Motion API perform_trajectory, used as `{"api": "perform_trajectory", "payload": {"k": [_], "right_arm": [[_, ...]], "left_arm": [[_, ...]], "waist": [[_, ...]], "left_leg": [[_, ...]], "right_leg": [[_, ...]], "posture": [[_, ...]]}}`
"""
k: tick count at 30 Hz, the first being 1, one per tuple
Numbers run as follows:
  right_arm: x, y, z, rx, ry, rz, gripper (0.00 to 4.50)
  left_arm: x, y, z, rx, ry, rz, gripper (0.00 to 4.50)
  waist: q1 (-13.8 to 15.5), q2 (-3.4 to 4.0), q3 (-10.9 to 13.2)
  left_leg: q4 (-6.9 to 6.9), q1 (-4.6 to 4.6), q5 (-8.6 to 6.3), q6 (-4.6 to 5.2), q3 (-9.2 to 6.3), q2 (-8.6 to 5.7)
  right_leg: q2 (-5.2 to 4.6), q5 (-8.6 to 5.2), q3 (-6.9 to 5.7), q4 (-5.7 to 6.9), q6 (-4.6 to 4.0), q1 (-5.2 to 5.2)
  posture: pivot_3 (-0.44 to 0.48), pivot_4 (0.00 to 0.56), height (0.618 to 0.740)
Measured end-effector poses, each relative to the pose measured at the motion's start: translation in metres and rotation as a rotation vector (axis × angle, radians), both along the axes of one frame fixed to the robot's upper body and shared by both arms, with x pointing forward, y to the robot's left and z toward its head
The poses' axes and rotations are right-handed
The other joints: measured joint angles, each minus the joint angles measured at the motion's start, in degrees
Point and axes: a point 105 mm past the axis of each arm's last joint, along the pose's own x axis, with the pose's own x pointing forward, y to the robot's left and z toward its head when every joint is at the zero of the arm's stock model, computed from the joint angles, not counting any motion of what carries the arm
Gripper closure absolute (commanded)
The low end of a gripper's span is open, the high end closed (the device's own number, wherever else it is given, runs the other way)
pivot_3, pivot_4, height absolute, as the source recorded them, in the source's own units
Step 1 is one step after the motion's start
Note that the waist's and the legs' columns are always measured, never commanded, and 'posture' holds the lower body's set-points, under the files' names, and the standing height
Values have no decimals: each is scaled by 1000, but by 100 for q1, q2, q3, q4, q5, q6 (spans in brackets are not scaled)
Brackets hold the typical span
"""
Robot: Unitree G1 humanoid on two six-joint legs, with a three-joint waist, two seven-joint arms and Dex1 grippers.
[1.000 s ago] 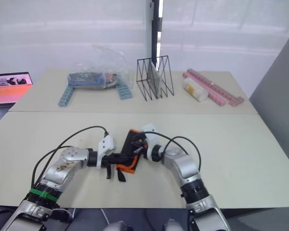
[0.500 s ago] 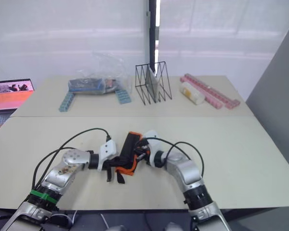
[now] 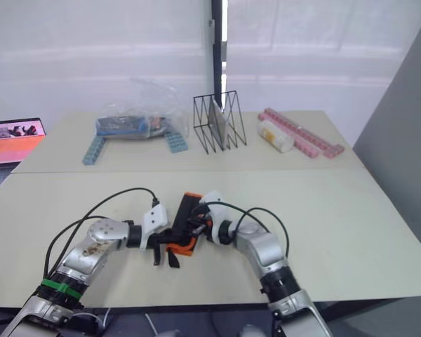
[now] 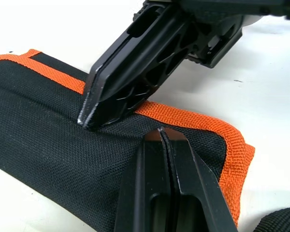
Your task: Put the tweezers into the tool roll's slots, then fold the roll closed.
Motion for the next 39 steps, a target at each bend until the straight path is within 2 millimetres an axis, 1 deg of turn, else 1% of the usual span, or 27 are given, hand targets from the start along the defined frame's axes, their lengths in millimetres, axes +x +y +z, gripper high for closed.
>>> {"api": "perform_trajectory", "payload": {"k": [2,5,12,16,19,24,27,30,32,34,35,37,39], "right_arm": [[3,2,-1,7,3,-5,4500],[9,3,-1,15,3,-12,4500],[33,5,0,24,-8,-67,4500],[50,0,3,0,-21,-127,4500],[59,-4,4,-8,-32,-157,4500],[62,-6,5,7,-43,-164,4500],[62,-7,10,59,-67,-162,4500],[56,-12,18,153,-89,-168,4500],[54,-15,26,183,-122,-169,4500],[52,-17,46,223,-184,-161,4500],[52,-17,56,238,-215,-158,4500],[50,-19,72,252,-265,-147,4500],[44,-20,82,262,-294,-136,4500]], "left_arm": [[0,1,0,3,1,5,4465],[0,3,-1,6,3,11,4465],[-1,4,-1,9,4,13,4465],[-2,3,-1,7,1,7,4465],[-4,2,0,5,0,-5,4465],[-6,1,1,3,1,-15,4465],[-5,1,1,2,-1,-15,4465],[-4,1,4,-4,-11,-16,4465],[-3,1,7,-7,-24,-21,4465],[-1,0,13,-17,-49,-21,4465],[0,1,15,-21,-58,-16,4465],[0,1,17,-24,-62,-9,4465],[-2,0,22,-41,-64,6,4465]], "waist": [[-21,0,0],[-45,5,3],[-88,20,2],[-94,25,4],[-90,26,3],[-92,26,1],[-88,23,5],[-80,31,29],[-76,40,44],[-67,40,49],[-63,38,60],[-56,32,80],[-60,21,106]], "left_leg": [[-1,1,-1,-2,1,1],[-2,2,-14,-34,2,1],[-3,4,-8,-41,2,2],[-5,2,-9,-44,2,2],[-12,2,-9,-45,2,2],[-36,3,-9,-45,9,-1],[-43,1,-10,-47,11,-2],[-47,-17,-6,-44,15,-2],[-46,-43,0,-46,16,-2],[-44,-99,30,-38,17,-2],[-44,-114,42,-37,18,-2],[-44,-115,45,-36,17,-2],[-44,-121,45,-35,17,-2]], "right_leg": [[0,0,-1,0,0,0],[0,1,-2,2,1,-1],[0,13,-5,8,20,-1],[0,13,-5,8,21,-4],[-4,14,-7,8,23,-5],[-19,15,-12,4,24,-7],[-21,15,-12,0,24,-8],[-23,16,-13,0,25,-13],[-23,16,-13,1,26,-39],[-24,18,-15,6,27,-96],[-24,19,-17,7,28,-107],[-25,20,-19,8,29,-108],[-26,20,-20,7,29,-114]], "posture": [[0,150,737],[0,150,737],[0,150,737],[0,150,737],[0,150,737],[0,150,737],[0,150,737],[0,150,737],[0,150,737],[0,150,737],[0,150,737],[0,150,737],[0,150,737]]}}
